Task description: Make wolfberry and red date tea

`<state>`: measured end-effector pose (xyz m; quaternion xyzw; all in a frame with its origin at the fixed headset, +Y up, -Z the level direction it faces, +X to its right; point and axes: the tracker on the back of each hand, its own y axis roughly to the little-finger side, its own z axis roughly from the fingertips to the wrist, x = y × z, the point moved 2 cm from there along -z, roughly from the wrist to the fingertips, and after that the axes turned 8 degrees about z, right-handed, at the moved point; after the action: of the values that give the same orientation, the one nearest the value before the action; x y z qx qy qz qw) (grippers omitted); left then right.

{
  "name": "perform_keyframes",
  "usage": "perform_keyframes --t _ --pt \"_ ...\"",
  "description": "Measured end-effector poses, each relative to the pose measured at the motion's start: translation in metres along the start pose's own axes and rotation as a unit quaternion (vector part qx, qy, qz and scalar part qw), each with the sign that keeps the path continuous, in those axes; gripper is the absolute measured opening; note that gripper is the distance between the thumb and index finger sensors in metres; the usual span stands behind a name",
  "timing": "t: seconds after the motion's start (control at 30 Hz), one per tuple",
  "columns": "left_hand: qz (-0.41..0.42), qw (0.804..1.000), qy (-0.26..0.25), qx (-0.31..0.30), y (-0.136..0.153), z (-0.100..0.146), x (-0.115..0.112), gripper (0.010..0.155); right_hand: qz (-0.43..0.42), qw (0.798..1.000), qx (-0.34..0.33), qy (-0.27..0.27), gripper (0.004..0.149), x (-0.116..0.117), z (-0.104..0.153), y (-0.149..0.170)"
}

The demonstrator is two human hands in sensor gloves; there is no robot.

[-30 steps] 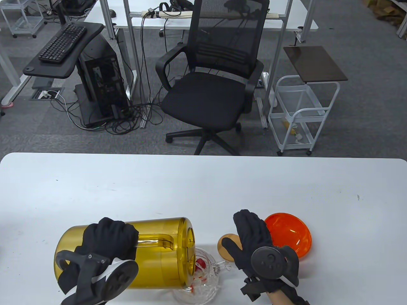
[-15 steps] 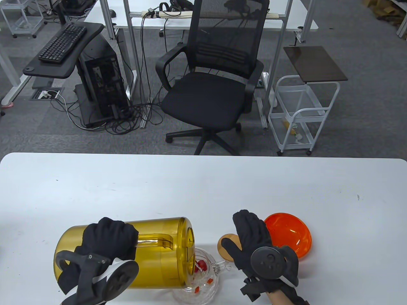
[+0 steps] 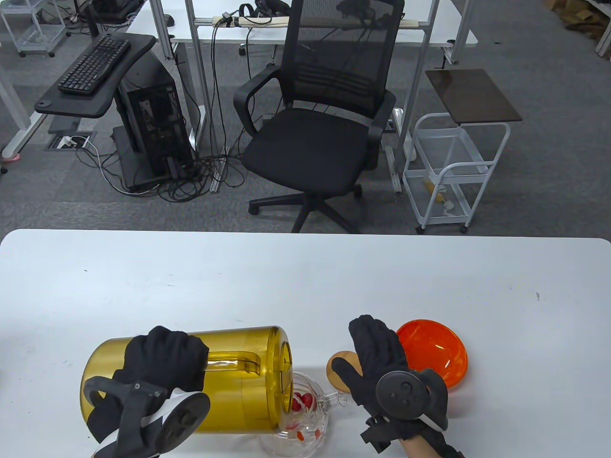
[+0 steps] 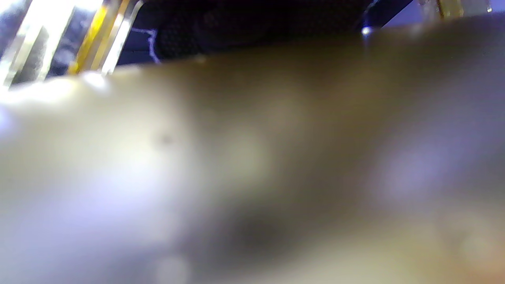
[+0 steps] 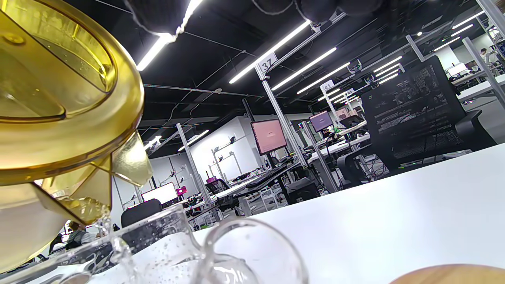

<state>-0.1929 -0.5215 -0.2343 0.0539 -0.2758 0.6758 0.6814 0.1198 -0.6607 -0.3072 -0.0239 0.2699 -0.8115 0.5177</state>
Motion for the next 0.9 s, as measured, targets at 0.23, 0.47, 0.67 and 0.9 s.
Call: perform_keyframes --t 0.23,0.47,0.67,0.9 --pt "-0.006 1.000 0.000 -0.002 -0.0013 -0.0001 0.0004 0.028 0.000 1.000 0.000 0.000 0.076 0.0000 0.0000 0.0000" --pt "-0.011 1.000 -0.001 -0.003 -0.0027 -0.0005 0.0011 0.028 -0.002 1.000 0.000 0.002 0.076 -0.0001 -0.0001 0.0004" --pt "-0.014 1.000 -0.001 -0.004 -0.0038 -0.0004 0.0015 0.028 -0.002 1.000 -0.001 0.002 0.076 -0.0001 -0.0001 0.0003" --pt "-0.013 1.000 -0.001 -0.004 -0.0042 -0.0001 0.0020 0.028 -0.003 1.000 -0.001 0.001 0.076 0.0002 -0.0001 0.0006"
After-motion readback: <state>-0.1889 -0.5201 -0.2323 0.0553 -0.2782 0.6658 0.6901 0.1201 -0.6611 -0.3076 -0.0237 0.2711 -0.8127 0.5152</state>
